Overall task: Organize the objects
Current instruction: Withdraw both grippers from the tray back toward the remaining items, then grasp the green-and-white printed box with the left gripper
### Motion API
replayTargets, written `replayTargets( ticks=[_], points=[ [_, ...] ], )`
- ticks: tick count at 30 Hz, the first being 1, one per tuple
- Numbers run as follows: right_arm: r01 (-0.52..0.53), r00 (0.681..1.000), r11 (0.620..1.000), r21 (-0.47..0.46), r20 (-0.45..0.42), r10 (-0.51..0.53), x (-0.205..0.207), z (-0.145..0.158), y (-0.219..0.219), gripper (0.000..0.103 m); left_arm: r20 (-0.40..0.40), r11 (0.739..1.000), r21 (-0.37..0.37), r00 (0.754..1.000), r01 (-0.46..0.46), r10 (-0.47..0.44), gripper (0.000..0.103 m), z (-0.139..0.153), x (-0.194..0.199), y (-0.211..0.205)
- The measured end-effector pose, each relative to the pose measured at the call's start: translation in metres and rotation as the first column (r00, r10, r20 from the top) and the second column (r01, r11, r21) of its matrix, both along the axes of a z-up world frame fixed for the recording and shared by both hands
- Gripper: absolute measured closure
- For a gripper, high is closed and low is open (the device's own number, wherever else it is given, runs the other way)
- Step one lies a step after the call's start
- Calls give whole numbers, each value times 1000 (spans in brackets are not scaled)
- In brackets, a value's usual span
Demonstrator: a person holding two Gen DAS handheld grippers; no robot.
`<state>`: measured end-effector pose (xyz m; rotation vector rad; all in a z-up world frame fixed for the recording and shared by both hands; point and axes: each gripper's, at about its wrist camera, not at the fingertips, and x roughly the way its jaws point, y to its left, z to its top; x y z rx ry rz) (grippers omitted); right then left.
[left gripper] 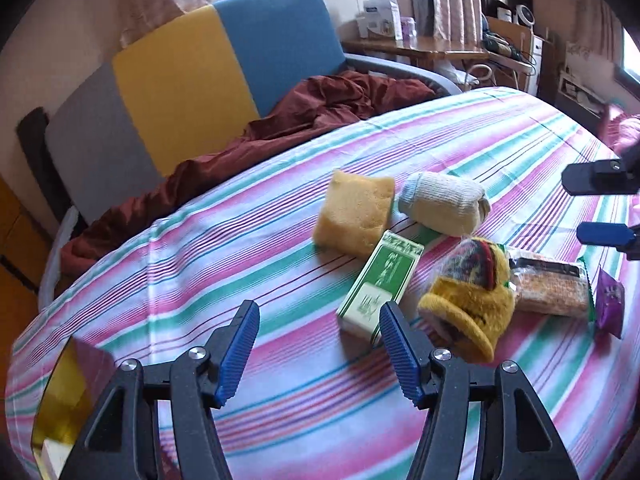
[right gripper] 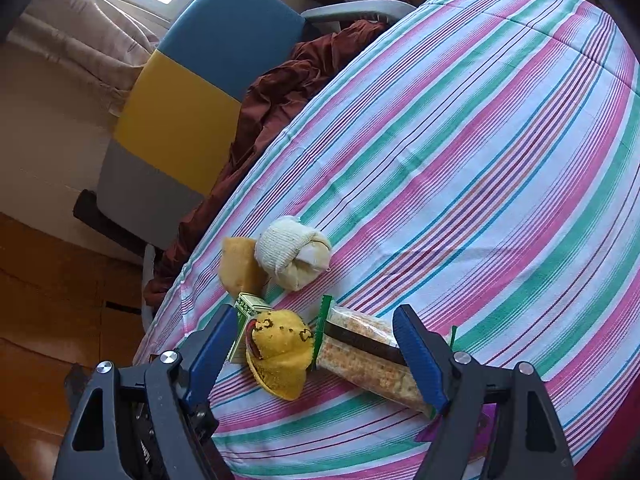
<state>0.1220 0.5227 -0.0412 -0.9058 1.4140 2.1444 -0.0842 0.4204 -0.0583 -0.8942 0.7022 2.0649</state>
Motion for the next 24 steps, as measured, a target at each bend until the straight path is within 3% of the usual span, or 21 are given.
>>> replayTargets(
  ticks=[6, 8, 11, 13, 18, 21, 24],
  points=[
    [-11, 1000, 999, -30, -4, 11, -2, -4, 0, 22, 35, 997, 28, 996, 78, -79, 35, -9, -11, 33],
    [-10, 1000, 999, -37, -7, 10, -3, -5, 0, 22, 51, 995, -1, 994, 95, -95, 35, -16, -13, 43],
    [-11, 1000, 999, -48, -10, 11, -2, -7, 1, 22, 99, 994, -42, 990, 100, -96, 43, -34, -17, 51],
    [-7, 1000, 999, -50, -9, 7, -2, -8, 2, 22, 156, 997, -14, 985, 73, -70, 72, -37, -22, 46],
    [-5, 1000, 999, -41, 4, 5, -3, -9, 3, 22, 182, 999, 16, 983, -38, 34, 72, -35, -13, 23],
    [-3, 1000, 999, -34, 10, 3, -3, -9, 2, 22, 230, 991, 46, 966, -128, 114, 72, -33, -1, -3],
    [-1, 1000, 999, -35, 17, 2, -3, -10, 2, 22, 222, 986, 72, 966, -151, 132, 72, -34, 24, -29]
  ],
)
